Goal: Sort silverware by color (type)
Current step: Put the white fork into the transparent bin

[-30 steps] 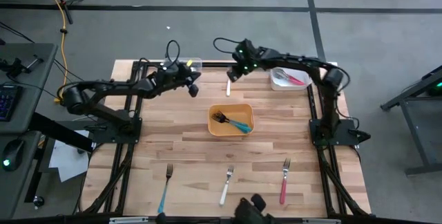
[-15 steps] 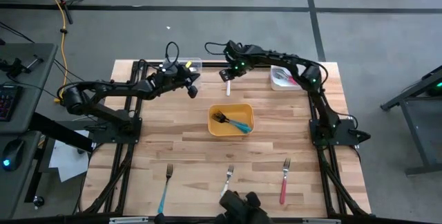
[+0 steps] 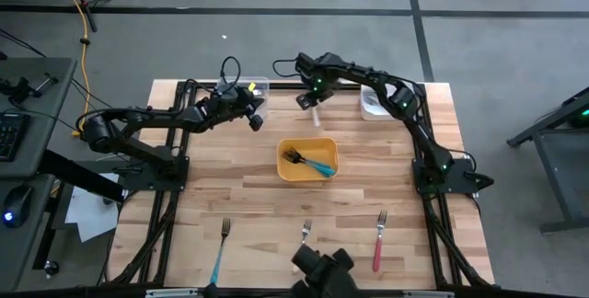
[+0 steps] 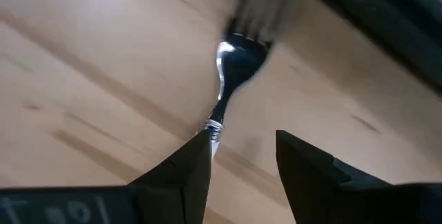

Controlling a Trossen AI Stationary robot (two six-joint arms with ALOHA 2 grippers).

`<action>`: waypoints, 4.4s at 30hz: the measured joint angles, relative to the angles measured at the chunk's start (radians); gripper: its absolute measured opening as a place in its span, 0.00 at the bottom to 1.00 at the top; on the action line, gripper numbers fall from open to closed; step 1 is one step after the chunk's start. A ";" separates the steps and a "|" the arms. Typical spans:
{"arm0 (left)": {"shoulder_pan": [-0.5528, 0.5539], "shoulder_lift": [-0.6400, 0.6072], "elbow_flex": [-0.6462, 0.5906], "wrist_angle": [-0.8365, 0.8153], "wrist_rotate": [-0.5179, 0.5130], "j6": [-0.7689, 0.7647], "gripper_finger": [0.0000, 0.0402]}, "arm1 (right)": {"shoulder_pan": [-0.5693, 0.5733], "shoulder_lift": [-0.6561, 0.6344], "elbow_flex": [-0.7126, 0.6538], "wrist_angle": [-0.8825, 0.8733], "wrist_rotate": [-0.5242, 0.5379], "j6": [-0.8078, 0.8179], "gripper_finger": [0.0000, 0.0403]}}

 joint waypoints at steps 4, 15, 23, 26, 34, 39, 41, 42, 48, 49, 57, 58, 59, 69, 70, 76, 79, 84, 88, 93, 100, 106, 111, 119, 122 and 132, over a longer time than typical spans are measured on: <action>0.000 0.000 0.000 0.000 -0.001 0.000 0.00 | -0.015 0.002 0.027 -0.055 0.038 -0.035 0.38; 0.000 0.000 0.000 -0.001 -0.001 0.000 0.00 | -0.003 0.010 0.061 -0.064 0.063 -0.180 0.38; -0.001 0.001 0.000 -0.016 -0.001 -0.004 0.00 | -0.013 0.052 0.061 -0.072 0.021 -0.233 0.30; -0.002 0.001 0.000 -0.028 0.000 -0.019 0.00 | -0.015 0.058 0.063 -0.088 0.017 -0.257 0.21; -0.001 0.001 -0.017 0.006 0.000 -0.019 0.00 | -0.014 0.032 0.063 -0.099 0.031 -0.354 0.01; 0.021 -0.012 -0.125 0.171 0.015 -0.067 0.00 | -0.012 -0.022 0.057 -0.079 0.028 -0.381 0.00; 0.029 -0.028 -0.168 0.226 0.033 -0.089 0.00 | -0.012 -0.061 0.062 -0.072 0.025 -0.387 0.00; 0.034 -0.038 -0.187 0.245 0.042 -0.100 0.00 | -0.012 -0.072 0.063 -0.067 0.025 -0.387 0.00; 0.040 -0.109 -0.248 0.286 0.057 -0.116 0.00 | -0.004 -0.112 0.061 -0.087 0.026 -0.327 0.00; 0.040 -0.119 -0.251 0.279 0.057 -0.116 0.00 | -0.001 -0.115 0.062 -0.106 0.028 -0.297 0.00; 0.039 -0.147 -0.272 0.274 0.058 -0.115 0.00 | 0.036 -0.116 0.031 -0.327 0.188 -0.237 0.07; 0.039 -0.147 -0.276 0.273 0.057 -0.115 0.00 | 0.036 -0.122 0.007 -0.325 0.192 -0.236 0.07; 0.039 -0.147 -0.279 0.270 0.057 -0.115 0.00 | 0.037 -0.130 -0.019 -0.316 0.195 -0.236 0.08; 0.039 -0.147 -0.282 0.271 0.057 -0.113 0.00 | -0.008 -0.327 -0.408 -0.069 0.232 -0.115 0.06; 0.039 -0.147 -0.282 0.272 0.057 -0.112 0.00 | -0.013 -0.329 -0.427 -0.067 0.251 -0.105 0.08; 0.039 -0.146 -0.282 0.273 0.056 -0.113 0.00 | -0.022 -0.324 -0.449 -0.068 0.369 -0.181 0.24; 0.039 -0.146 -0.282 0.281 0.056 -0.113 0.00 | -0.022 -0.324 -0.435 -0.059 0.376 -0.238 0.26; 0.039 -0.146 -0.282 0.282 0.056 -0.108 0.00 | -0.022 -0.310 -0.436 -0.034 0.417 -0.364 0.11; 0.039 -0.146 -0.282 0.282 0.056 -0.108 0.00 | -0.021 -0.289 -0.437 0.027 0.477 -0.497 0.02; 0.039 -0.146 -0.282 0.281 0.055 -0.106 0.00 | -0.038 -0.260 -0.437 0.051 0.475 -0.576 0.01; 0.039 -0.146 -0.282 0.280 0.056 -0.106 0.00 | -0.060 -0.236 -0.438 0.063 0.479 -0.601 0.00; 0.039 -0.146 -0.282 0.280 0.056 -0.106 0.00 | -0.067 -0.236 -0.459 0.078 0.481 -0.605 0.00; 0.039 -0.146 -0.282 0.280 0.056 -0.106 0.00 | -0.067 -0.236 -0.502 0.107 0.477 -0.612 0.00; 0.039 -0.146 -0.282 0.279 0.056 -0.106 0.00 | -0.059 -0.240 -0.526 0.129 0.458 -0.596 0.00; 0.039 -0.146 -0.282 0.279 0.056 -0.106 0.00 | -0.040 -0.238 -0.504 0.141 0.420 -0.595 0.00; 0.039 -0.146 -0.282 0.279 0.056 -0.106 0.00 | 0.010 -0.234 -0.427 0.204 0.217 -0.571 0.00</action>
